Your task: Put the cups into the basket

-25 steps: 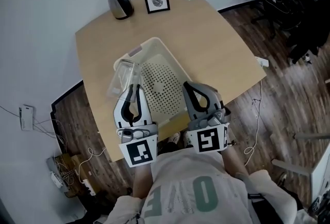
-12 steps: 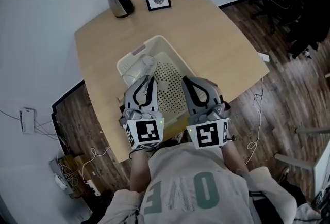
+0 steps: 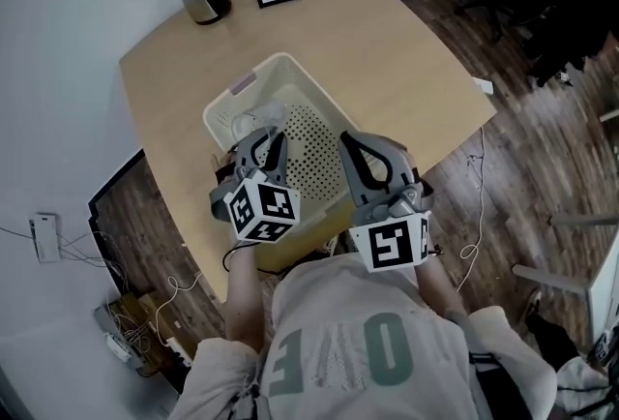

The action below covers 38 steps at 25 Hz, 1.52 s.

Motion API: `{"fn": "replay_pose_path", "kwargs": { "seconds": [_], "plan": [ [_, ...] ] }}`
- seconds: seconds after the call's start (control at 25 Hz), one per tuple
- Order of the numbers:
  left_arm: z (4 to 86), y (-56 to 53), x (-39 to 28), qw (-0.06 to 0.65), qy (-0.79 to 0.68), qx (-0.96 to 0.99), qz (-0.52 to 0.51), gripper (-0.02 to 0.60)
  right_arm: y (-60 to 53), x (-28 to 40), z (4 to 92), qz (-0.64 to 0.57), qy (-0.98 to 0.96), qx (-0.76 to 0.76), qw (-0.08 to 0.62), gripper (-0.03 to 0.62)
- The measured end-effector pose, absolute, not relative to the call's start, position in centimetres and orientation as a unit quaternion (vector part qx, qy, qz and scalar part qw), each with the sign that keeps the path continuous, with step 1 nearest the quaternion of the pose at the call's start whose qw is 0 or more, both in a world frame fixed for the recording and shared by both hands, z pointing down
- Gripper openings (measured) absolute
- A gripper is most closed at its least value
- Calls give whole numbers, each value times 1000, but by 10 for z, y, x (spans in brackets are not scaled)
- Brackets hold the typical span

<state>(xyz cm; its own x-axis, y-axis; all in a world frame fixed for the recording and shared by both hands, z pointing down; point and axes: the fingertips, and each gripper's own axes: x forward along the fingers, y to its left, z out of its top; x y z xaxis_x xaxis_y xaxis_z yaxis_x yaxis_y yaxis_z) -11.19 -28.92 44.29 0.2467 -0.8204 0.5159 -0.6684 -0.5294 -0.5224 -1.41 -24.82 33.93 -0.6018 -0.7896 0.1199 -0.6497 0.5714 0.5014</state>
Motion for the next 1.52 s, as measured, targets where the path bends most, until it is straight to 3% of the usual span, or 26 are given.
{"fn": "replay_pose_path", "kwargs": {
  "seconds": [0.44, 0.88, 1.2, 1.52],
  "plan": [
    [515, -298, -100, 10, 363, -783, -506, 58, -263, 3, 345, -193, -859, 439, 178, -2],
    [571, -280, -99, 19, 235, -757, -609, 57, -272, 3, 350, -184, -856, 448, 179, -2],
    [586, -272, -97, 13, 185, -741, -646, 77, -271, 2, 351, -180, -855, 453, 180, -2],
    [564, -284, -101, 4, 259, -760, -596, 95, -261, 8, 350, -183, -856, 450, 178, -2]
  ]
}}
